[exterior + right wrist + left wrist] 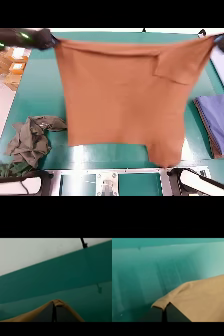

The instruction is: Fold the shirts.

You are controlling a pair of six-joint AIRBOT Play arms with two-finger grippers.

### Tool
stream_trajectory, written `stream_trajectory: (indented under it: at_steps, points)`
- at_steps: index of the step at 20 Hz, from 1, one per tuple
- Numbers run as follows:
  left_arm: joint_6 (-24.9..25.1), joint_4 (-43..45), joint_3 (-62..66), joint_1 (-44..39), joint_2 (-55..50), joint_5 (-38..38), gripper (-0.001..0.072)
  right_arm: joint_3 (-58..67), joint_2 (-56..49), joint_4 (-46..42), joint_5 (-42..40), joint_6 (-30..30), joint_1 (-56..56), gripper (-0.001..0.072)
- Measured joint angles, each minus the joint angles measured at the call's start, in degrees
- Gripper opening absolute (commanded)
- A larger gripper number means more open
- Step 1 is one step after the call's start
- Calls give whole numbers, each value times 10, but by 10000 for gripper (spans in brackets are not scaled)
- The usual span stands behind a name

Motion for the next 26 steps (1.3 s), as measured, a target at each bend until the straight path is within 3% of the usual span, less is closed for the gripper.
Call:
stream_trajectory:
  at_steps: [5, 9, 12, 17, 26]
  points:
    - [20, -70, -5, 0, -151, 65, 27, 43, -181, 7, -17, 31, 15, 19]
    - [28, -89, -6, 0, -190, 81, 27, 89, -255, -7, 22, 64, 2, 18]
    - [17, -63, -6, 0, -200, 42, 27, 103, -268, -65, 87, 100, -28, 18]
    - [-50, 27, -6, -5, -205, -37, 27, 83, -274, -178, 183, 133, -55, 18]
    - [-105, 93, -13, -47, -209, -54, 27, 41, -275, -224, 197, 147, -52, 20]
